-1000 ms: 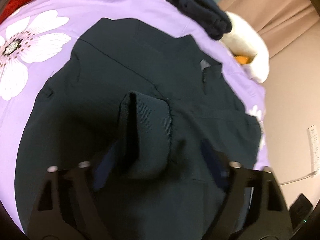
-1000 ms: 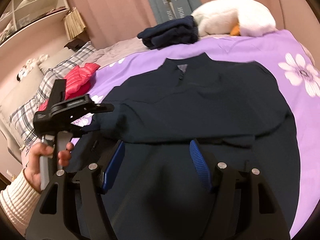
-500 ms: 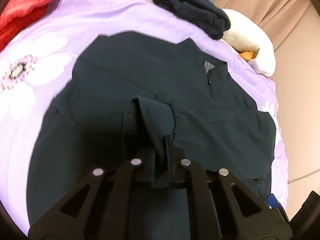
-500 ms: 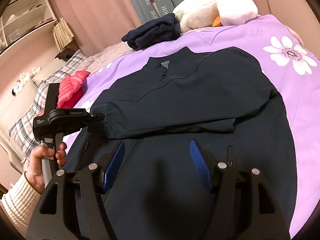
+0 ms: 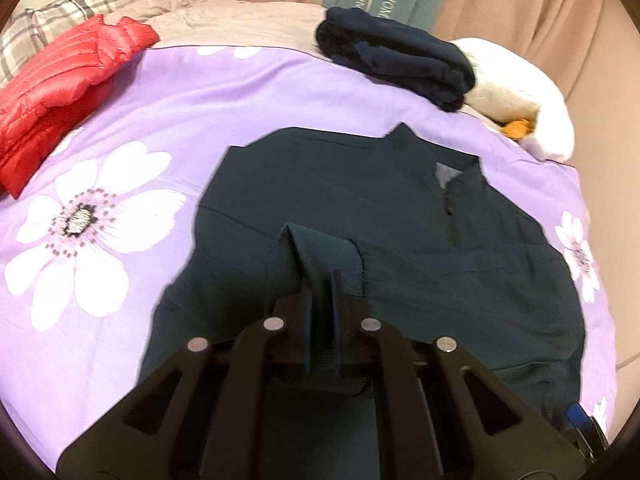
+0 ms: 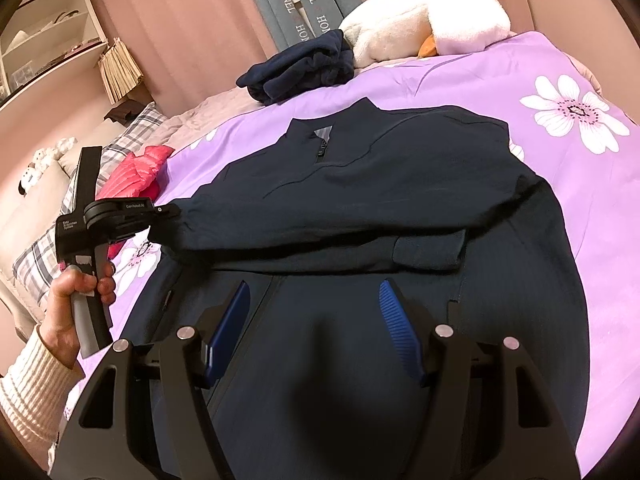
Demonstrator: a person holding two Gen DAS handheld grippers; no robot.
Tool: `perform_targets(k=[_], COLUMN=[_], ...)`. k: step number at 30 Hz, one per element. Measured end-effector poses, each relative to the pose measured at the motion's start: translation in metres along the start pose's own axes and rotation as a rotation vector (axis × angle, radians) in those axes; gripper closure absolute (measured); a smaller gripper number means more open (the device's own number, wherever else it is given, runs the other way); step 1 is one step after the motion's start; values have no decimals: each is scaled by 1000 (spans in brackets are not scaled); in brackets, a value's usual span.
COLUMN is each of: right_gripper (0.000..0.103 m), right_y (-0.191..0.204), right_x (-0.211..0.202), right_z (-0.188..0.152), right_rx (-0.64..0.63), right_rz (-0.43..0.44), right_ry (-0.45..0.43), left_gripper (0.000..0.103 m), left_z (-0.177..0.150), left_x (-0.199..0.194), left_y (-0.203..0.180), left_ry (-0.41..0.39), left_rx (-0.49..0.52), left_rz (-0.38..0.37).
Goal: Fold large clothes
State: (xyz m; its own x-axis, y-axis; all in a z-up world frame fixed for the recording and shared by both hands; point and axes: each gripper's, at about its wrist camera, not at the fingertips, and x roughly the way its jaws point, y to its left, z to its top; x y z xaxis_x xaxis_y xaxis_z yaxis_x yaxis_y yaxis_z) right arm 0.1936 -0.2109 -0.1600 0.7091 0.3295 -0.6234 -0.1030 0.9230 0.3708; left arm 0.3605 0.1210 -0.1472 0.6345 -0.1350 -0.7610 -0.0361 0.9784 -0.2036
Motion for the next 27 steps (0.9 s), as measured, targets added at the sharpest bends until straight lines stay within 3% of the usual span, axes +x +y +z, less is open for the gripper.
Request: perform_targets(k=[7, 14, 22, 27], right_gripper=[35, 35, 35, 35], right_y=[-3, -7, -23, -19], right_x=[4, 1, 9, 31], right_z=[-3, 4, 28, 54], right_rx=[3, 9, 18, -40], right_rz=[-13, -13, -51, -125], right_ry=[20, 19, 25, 30], left_gripper=[93, 53, 34, 32], left_z=[-11, -22, -18, -18], left_x=[26, 17, -22, -23], left_y=[9, 16, 2, -33], left_ry=[102, 117, 4, -20], left_rx=[14, 36, 141, 217], left_rz=[13, 23, 74, 43])
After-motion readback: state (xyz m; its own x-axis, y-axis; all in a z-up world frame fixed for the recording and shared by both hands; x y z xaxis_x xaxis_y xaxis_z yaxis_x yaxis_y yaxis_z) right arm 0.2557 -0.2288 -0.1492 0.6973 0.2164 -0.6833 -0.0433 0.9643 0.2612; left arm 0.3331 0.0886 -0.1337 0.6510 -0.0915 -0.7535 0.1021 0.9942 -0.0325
